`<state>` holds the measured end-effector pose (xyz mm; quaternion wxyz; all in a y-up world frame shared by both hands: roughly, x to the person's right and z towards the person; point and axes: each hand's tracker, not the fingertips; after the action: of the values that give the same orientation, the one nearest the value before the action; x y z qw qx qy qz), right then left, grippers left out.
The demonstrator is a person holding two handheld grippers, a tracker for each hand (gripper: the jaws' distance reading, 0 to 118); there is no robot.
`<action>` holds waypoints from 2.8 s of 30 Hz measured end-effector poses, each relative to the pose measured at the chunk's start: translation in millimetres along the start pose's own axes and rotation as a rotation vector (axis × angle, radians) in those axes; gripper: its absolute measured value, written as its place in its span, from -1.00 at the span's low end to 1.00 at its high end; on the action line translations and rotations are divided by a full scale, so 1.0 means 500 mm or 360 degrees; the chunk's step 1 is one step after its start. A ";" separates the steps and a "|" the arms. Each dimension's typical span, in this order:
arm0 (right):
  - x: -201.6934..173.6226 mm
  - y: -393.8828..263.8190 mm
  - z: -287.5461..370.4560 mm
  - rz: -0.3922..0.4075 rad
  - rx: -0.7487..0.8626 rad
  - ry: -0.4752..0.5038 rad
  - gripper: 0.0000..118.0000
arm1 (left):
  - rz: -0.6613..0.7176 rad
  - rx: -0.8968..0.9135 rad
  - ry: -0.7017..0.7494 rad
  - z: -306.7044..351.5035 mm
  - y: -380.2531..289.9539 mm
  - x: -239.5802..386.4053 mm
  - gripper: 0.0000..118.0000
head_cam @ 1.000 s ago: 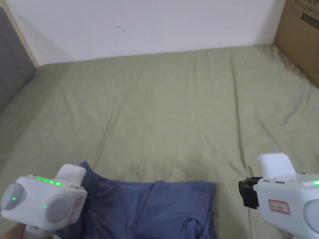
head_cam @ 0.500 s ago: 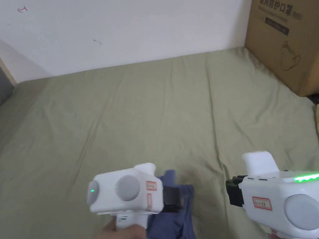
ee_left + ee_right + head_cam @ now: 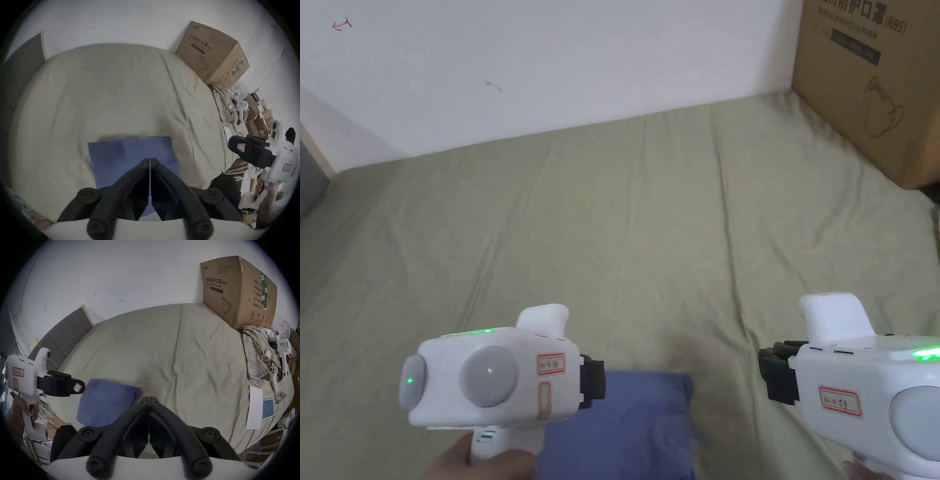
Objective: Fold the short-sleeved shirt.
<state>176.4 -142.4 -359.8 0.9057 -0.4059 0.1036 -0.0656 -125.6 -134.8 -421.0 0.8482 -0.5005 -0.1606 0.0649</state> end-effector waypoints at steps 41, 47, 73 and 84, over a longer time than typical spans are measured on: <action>-0.128 0.045 -0.137 0.0061 -0.0451 0.0205 -0.99 | 0.0177 0.0325 0.0215 0.139 -0.120 -0.160 -1.00; -0.120 -0.016 -0.266 0.0111 -0.0695 0.0070 -0.99 | 0.0213 0.0217 0.0202 0.092 -0.157 -0.187 -1.00; -0.043 -0.039 -0.291 -0.0038 -0.0717 0.0199 -0.99 | 0.0938 -0.0369 -0.1812 -0.322 -0.137 -0.346 0.97; -0.042 -0.043 -0.282 -0.0080 -0.0691 0.0204 -0.99 | 0.0468 -0.0223 -0.1010 -0.246 -0.128 -0.302 -0.59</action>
<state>121.6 -254.1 -432.4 0.7867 -0.5887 0.1623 -0.0899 -229.3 -309.2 -451.6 0.7013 -0.5300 -0.3463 0.3275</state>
